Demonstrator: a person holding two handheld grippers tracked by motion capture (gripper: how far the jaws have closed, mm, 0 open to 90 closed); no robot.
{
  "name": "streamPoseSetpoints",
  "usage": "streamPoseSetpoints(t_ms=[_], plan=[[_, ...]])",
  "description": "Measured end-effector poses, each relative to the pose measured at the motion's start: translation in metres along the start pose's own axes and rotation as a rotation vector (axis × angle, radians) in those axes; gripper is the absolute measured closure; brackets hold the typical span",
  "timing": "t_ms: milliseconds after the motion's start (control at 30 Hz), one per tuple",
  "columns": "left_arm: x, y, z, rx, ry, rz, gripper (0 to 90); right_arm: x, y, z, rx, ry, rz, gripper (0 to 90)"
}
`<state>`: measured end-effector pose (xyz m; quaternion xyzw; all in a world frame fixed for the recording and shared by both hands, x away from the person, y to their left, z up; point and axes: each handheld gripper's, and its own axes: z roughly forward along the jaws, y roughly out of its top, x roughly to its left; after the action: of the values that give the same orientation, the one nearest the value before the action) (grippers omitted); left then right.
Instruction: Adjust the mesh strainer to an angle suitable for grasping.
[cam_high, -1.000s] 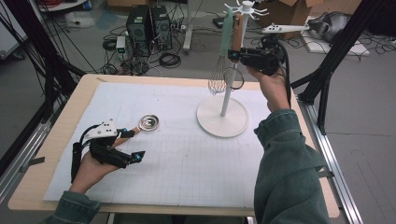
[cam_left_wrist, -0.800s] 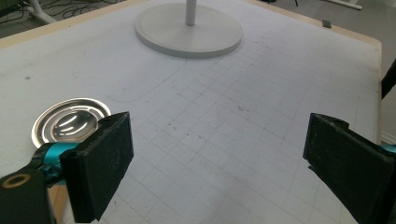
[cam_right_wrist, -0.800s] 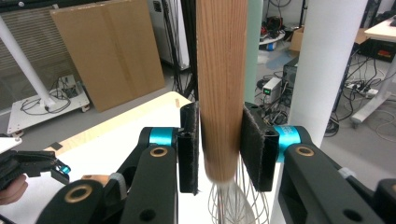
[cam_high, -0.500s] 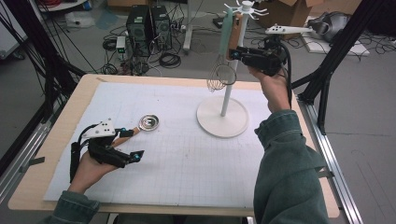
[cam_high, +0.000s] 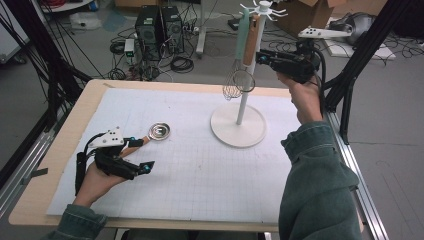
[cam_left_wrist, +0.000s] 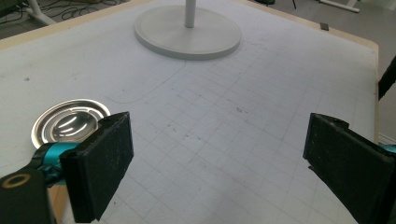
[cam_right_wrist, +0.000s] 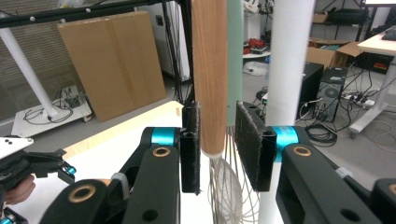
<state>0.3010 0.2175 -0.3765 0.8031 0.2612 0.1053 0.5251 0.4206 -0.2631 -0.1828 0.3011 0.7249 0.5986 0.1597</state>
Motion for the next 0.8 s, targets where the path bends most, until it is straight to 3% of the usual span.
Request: streamPoseSetpoints(t_ms=[267,533,800], plan=[[0.000,0.000,0.001,0.000,-0.004,-0.003,9.0,-0.001,-0.002,-0.008,-0.007,0.017,-0.015,79.0],[0.000,0.000,0.001,0.000,-0.005,-0.004,9.0,-0.002,0.005,-0.015,-0.019,0.004,-0.022,85.6],[-0.002,0.002,0.001,-0.005,-0.007,0.000,9.0,0.006,0.013,-0.016,-0.005,0.016,-0.049,88.3]])
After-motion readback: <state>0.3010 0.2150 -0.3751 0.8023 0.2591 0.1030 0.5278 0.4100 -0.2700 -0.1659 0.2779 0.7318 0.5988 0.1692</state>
